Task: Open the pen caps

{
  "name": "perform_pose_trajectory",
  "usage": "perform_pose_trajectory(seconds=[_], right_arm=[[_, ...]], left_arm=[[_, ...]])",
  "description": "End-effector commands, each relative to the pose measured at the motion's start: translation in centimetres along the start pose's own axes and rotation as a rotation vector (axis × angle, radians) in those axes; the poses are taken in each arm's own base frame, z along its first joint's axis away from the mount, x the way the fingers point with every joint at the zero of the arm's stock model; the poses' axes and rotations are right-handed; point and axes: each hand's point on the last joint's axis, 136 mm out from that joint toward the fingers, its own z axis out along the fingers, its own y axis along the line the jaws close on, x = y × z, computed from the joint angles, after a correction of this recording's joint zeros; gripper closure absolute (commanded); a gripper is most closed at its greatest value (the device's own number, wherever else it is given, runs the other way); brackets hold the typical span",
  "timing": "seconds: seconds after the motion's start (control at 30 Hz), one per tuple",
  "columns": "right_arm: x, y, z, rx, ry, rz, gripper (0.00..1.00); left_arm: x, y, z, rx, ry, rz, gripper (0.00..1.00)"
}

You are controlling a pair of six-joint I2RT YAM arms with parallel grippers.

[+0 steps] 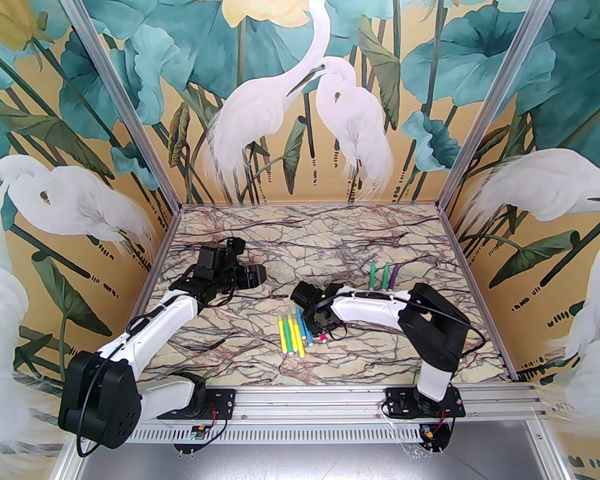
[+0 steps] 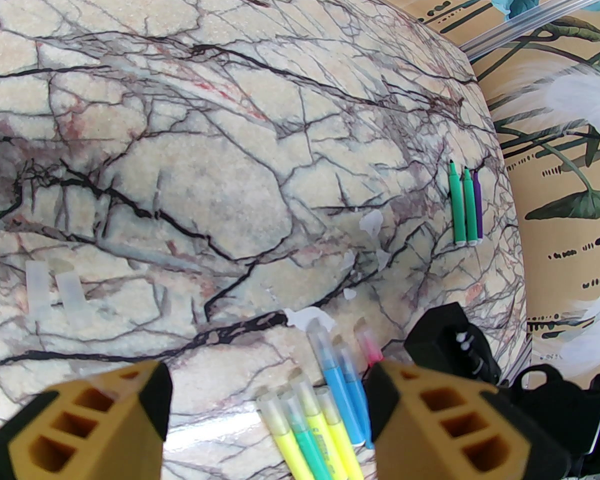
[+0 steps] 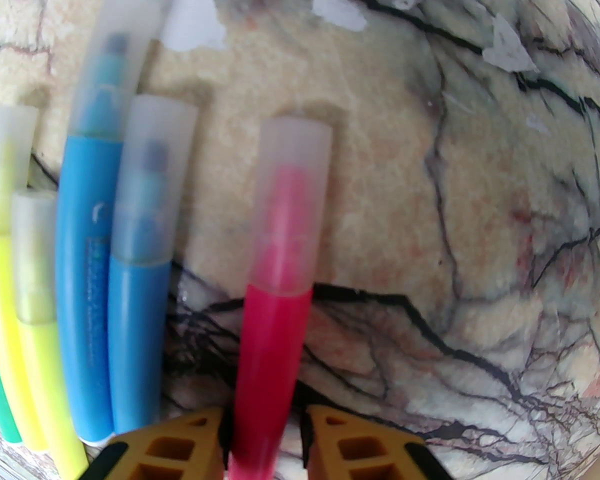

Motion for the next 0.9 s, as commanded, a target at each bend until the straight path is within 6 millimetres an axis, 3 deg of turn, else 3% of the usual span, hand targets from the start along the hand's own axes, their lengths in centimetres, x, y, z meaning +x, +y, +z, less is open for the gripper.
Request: perform_pose_trajectory(seconds=[0.0, 0.47, 0.87], right_arm=[[0.0, 0.0, 0.6, 0.029, 0.017, 0.014, 0.7], [0.2, -0.4, 1.8, 0.079, 0.058, 0.021, 0.77], [-1.7, 1.0, -0.9, -0.064, -0.08, 0.02, 0.8]], left_arm=[[-1.0, -0.5, 0.1, 0.02, -0.024, 0.001, 0.31], [-0.6, -0.2, 0.1, 0.012, -0.02, 0.009, 0.31], [0.0, -1.7, 0.1, 0.103, 0.008, 0.015, 0.31]])
